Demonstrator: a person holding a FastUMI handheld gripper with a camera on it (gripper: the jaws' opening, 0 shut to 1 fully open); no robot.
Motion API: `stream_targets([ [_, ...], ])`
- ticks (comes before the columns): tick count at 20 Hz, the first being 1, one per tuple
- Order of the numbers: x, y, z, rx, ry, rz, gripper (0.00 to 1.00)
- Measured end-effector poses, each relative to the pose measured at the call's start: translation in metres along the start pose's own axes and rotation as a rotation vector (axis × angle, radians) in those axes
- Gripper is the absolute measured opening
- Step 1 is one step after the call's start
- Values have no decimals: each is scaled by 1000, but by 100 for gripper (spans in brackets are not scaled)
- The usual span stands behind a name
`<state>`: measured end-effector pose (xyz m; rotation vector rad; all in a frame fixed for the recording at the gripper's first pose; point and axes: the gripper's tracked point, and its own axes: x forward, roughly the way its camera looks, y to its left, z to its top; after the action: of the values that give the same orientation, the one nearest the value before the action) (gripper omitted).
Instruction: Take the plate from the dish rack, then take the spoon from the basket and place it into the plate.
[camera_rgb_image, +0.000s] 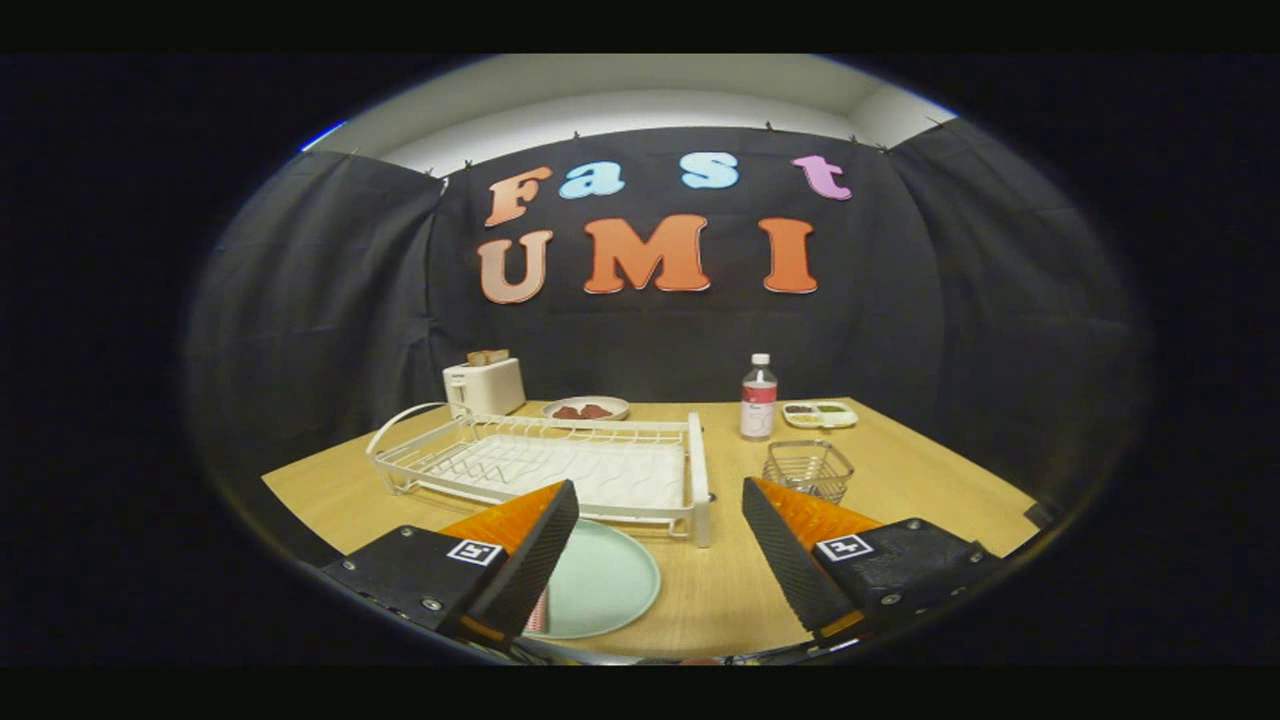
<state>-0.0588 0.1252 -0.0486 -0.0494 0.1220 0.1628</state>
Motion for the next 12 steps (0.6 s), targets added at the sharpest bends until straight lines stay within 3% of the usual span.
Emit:
stream_targets([
  [12,-12,-61,16,5,-48,-107,98],
])
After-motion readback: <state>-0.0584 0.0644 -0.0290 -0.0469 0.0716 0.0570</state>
